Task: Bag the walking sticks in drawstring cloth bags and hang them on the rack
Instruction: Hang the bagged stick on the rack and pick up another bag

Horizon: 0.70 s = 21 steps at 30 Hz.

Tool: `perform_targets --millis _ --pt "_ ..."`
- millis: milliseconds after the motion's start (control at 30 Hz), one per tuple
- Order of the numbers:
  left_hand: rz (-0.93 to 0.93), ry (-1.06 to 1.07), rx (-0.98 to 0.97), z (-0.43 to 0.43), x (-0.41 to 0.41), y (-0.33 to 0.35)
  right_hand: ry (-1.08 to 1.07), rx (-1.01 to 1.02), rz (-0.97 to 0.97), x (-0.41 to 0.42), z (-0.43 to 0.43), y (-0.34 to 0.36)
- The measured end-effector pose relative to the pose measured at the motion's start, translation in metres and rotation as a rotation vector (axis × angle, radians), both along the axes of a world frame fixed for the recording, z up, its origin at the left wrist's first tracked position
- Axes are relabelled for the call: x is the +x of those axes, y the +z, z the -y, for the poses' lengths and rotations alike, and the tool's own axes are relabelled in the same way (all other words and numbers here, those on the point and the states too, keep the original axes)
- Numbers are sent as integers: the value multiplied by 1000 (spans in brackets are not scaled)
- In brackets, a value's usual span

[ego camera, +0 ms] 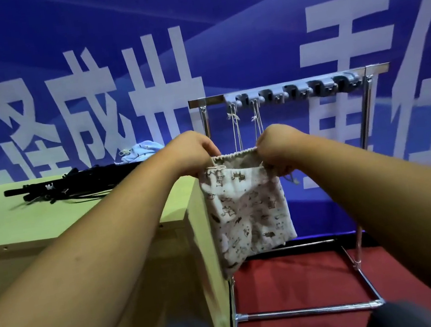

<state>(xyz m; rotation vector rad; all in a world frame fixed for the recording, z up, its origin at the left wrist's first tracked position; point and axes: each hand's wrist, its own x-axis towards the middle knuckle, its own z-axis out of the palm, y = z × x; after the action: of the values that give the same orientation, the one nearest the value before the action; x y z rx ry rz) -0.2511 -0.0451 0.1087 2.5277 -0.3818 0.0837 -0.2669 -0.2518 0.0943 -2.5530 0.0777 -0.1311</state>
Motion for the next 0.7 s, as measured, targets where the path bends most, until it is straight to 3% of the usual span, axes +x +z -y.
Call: perform_targets --millis 67,200,333,467,567,700 --pt "-97 -42 67 -10 -3 -3 -7 53 19 4 0 -7" --pt "-450 -200 2 -37 -8 -15 -35 185 24 14 -5 -19" --pt "-460 -101 38 -58 -14 -27 -20 162 15 21 -20 -23" --pt "-528 -2 -125 -65 -23 -44 51 148 -4 23 -47 -22" --pt "-487 60 -91 -71 -24 -59 84 123 -20 25 -66 -22" --pt "-469 165 -123 -89 -27 -73 169 -26 -63 31 -89 -27"
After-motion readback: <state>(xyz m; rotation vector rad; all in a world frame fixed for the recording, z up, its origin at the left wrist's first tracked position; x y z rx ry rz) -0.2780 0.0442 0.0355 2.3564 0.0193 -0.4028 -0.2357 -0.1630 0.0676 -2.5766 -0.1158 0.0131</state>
